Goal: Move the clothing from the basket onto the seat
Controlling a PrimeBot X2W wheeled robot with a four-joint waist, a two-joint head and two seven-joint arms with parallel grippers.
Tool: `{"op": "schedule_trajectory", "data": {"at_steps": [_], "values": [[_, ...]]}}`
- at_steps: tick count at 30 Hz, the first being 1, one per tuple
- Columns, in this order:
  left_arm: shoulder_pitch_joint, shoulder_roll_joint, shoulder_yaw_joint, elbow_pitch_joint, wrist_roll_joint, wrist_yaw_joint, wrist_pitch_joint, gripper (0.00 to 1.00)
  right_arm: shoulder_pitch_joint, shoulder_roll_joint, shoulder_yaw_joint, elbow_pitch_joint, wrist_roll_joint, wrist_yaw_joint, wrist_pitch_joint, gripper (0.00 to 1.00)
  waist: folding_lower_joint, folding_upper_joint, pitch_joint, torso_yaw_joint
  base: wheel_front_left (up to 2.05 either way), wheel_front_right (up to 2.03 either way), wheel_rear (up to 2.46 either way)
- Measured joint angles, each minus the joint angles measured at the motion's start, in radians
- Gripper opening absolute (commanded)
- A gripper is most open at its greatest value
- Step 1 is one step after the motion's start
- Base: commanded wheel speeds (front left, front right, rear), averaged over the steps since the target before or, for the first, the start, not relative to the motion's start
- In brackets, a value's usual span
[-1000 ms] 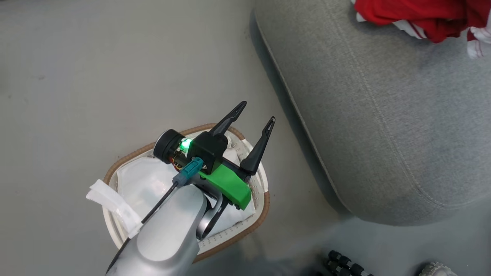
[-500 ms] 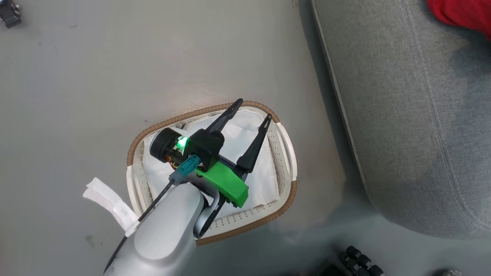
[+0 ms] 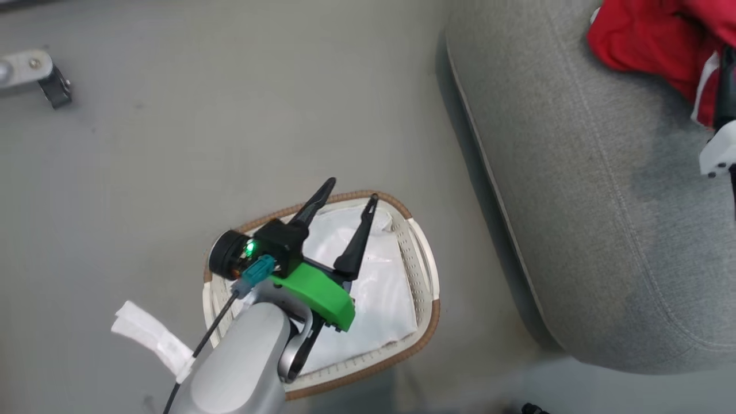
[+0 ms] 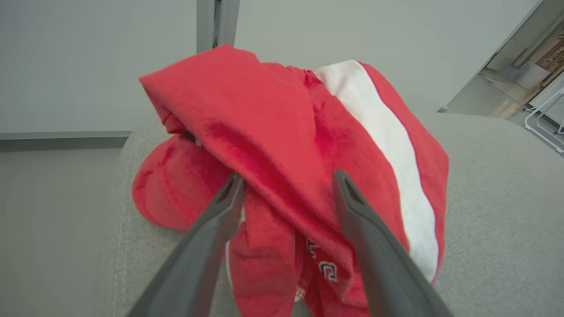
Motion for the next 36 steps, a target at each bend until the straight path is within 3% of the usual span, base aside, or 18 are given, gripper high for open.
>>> {"op": "schedule_trajectory", "data": {"at_steps": [5, 12, 14, 21, 36], "values": [[0.063, -0.005, 0.095, -0.008, 0.024, 0.000, 0.000, 1.00, 0.103, 0.024, 0.030, -0.074, 0.024, 0.000, 0.000, 1.00, 0.0000, 0.0000, -0.078, 0.000, 0.00, 0.00, 0.00], [0.176, -0.012, 0.280, -0.029, 0.091, 0.007, 0.000, 1.00, 0.227, 0.104, 0.041, -0.199, 0.063, 0.000, 0.000, 1.00, -0.0001, 0.0000, -0.186, 0.017, 0.00, 0.00, 0.00], [0.204, -0.014, 0.333, -0.038, 0.116, 0.019, 0.000, 1.00, 0.255, 0.145, 0.003, -0.250, 0.092, 0.000, 0.000, 1.00, -0.0001, 0.0000, -0.212, 0.029, 0.00, 0.00, 0.00], [0.277, -0.017, 0.480, -0.073, 0.195, 0.052, 0.000, 1.00, 0.355, 0.217, 0.016, -0.298, 0.084, 0.000, 0.000, 1.00, -0.0001, 0.0000, -0.267, 0.097, 0.00, 0.00, 0.00], [0.378, -0.020, 0.569, -0.074, 0.245, 0.073, 0.000, 1.00, 0.473, 0.301, 0.081, -0.290, 0.057, 0.000, 0.000, 1.00, -0.0001, 0.0000, -0.377, 0.188, 0.00, 0.00, 0.00]]}}
